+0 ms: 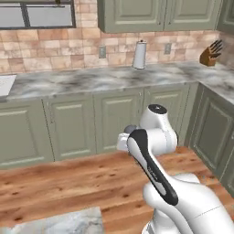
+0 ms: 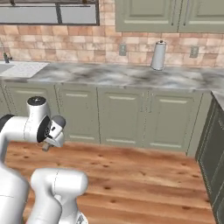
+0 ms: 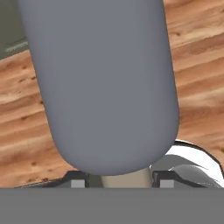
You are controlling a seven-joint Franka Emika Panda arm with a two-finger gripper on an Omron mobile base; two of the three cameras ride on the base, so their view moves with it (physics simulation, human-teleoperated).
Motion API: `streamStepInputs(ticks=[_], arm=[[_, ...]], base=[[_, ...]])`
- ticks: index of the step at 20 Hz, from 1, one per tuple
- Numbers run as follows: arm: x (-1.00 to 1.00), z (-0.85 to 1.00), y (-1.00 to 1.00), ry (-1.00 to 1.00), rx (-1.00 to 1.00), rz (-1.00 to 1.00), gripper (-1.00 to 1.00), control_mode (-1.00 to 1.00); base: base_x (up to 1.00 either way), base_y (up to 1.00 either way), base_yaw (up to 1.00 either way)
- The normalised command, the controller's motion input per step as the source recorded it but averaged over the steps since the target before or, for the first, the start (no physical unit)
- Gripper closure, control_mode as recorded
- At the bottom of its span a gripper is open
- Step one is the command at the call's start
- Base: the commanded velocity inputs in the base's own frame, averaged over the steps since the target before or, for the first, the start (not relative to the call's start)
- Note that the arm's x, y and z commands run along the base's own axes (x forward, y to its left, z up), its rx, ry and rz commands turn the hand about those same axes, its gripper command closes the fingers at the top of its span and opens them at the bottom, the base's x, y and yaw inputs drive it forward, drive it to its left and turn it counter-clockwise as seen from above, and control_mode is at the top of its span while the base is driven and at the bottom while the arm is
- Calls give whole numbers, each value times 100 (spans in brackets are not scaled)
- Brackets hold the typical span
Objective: Restock the sink supplies by placing the sponge and soap dispenser on the counter and next to the sink. Make sure the soap dispenser is upright.
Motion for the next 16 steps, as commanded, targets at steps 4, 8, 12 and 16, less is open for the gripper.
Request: streamStepInputs(ticks=[4, 8, 12, 16], arm=[[0, 0, 0, 0, 0, 0, 100, 100], [0, 0, 0, 0, 0, 0, 100, 100], [0, 0, 0, 0, 0, 0, 100, 100], [0, 0, 0, 0, 0, 0, 100, 100]], base=[[25, 18, 49], [100, -11, 29], [100, -58, 22], [100, -46, 16]])
